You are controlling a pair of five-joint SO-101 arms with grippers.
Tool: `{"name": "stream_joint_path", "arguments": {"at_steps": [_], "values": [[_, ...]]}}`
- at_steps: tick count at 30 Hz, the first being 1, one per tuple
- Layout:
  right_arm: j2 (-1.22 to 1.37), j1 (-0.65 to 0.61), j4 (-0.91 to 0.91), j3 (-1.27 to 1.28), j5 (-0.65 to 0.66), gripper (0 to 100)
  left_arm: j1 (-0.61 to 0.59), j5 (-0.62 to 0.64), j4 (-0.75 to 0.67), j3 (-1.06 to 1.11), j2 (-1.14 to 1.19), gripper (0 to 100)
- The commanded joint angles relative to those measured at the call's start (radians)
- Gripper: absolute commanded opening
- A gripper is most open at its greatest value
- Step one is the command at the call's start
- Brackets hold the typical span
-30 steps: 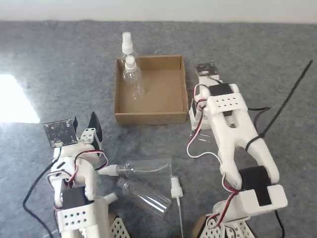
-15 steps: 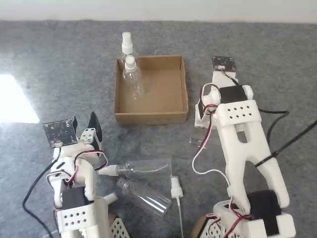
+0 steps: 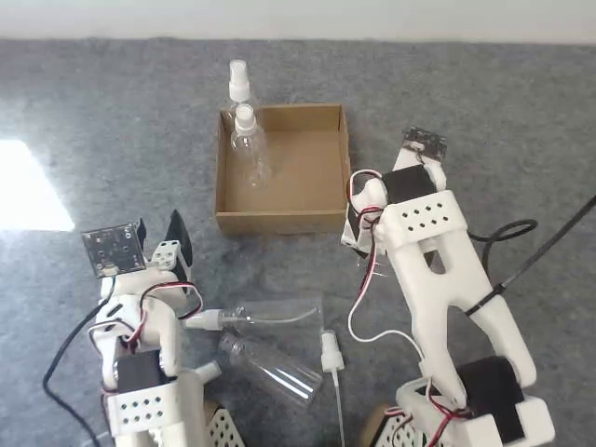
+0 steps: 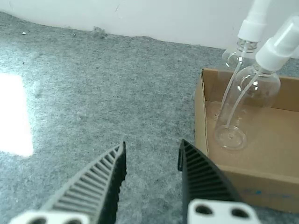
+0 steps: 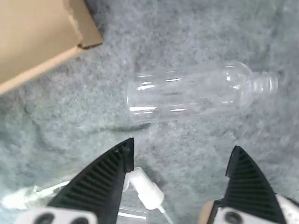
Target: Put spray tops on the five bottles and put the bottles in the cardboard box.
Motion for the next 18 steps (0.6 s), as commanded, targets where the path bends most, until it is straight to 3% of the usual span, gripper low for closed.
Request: {"name": "stream_joint_path", "arguments": {"at_steps": [1, 18], "values": [[-0.050, 0.012, -0.033, -0.006, -0.063, 28.9, -0.003, -0.008, -0.003, -0.008, -0.005, 17], [-0.050, 0.122, -0.314, 0.261, -0.140, 28.9, -0.003, -0.008, -0.003, -0.008, -0.005, 17]]}}
